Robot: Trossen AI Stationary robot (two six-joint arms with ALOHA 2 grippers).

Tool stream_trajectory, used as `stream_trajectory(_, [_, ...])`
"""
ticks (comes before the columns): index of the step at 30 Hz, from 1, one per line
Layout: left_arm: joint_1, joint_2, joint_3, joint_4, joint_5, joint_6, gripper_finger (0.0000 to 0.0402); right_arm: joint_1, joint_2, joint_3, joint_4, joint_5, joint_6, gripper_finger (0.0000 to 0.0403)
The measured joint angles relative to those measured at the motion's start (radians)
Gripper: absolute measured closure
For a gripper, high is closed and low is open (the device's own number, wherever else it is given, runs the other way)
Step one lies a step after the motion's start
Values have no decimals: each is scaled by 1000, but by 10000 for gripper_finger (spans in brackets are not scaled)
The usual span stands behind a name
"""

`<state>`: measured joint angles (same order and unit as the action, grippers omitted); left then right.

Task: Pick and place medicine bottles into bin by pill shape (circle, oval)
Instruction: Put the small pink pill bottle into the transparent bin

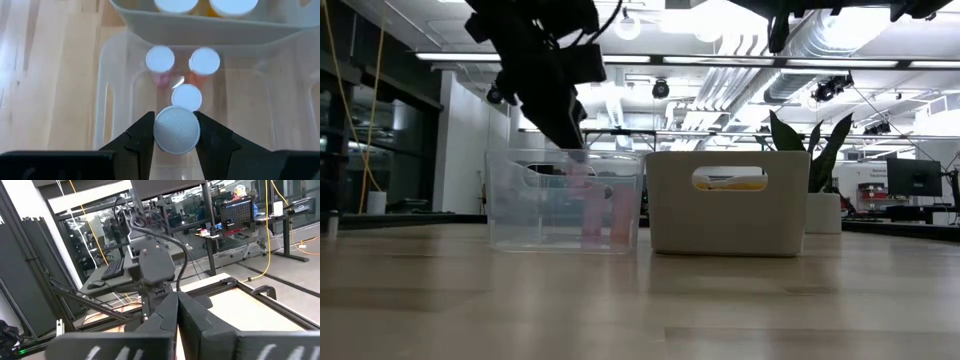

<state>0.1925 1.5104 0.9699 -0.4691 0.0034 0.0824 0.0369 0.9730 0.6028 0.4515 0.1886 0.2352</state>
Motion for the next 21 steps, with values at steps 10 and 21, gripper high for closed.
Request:
stream_trajectory(10, [-4, 56, -18, 13, -19, 19, 289, 0, 0, 0, -15, 0, -8, 402])
stream_trajectory(21, [-20, 58, -58, 63, -42, 58, 289, 0, 0, 0, -16, 0, -8, 402])
